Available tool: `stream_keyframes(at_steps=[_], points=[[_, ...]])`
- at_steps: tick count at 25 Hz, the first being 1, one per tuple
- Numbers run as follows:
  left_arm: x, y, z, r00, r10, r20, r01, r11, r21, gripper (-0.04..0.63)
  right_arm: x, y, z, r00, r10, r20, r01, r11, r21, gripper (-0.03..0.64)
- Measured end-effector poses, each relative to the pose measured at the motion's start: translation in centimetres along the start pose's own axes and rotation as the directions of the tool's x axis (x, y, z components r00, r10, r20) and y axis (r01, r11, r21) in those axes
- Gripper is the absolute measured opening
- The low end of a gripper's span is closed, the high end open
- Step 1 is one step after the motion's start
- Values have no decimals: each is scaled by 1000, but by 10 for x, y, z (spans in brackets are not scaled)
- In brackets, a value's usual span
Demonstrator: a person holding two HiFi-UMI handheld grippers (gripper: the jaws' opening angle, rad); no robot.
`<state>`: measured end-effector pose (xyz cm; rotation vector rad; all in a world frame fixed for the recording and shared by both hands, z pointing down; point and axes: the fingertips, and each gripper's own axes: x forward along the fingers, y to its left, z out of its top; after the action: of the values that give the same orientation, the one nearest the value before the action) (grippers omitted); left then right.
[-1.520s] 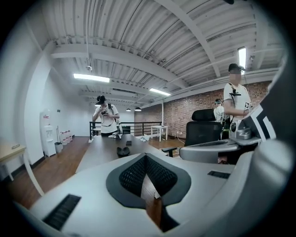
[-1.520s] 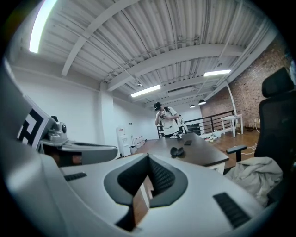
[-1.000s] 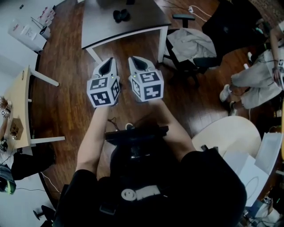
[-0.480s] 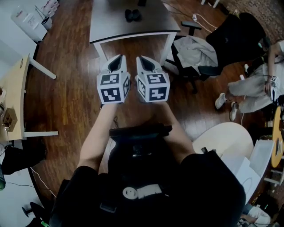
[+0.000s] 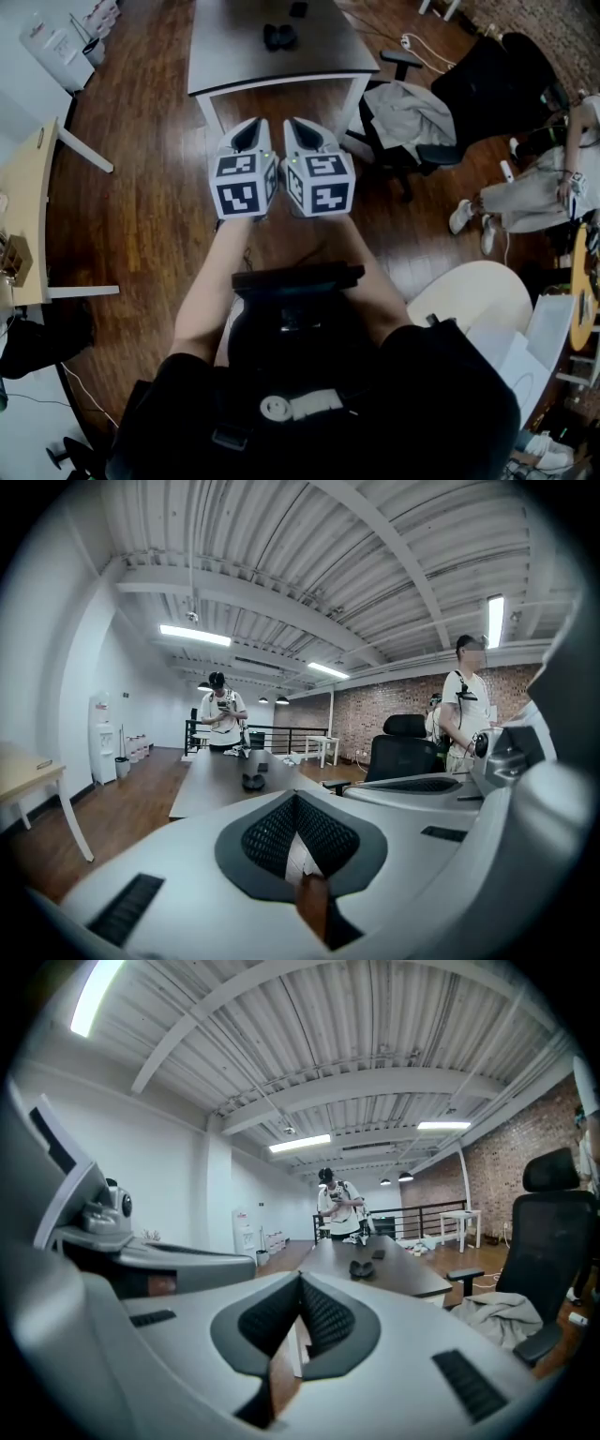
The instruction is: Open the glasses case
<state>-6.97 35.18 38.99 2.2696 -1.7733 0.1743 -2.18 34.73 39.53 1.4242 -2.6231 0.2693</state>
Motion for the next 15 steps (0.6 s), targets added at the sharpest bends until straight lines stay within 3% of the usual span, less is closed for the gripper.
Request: stream_keyframes(at_steps=[15], points=[[3, 10, 4, 1000, 10, 9, -10, 1000, -8, -5, 9, 4, 5, 1000, 9, 11, -9, 1000, -1, 3]])
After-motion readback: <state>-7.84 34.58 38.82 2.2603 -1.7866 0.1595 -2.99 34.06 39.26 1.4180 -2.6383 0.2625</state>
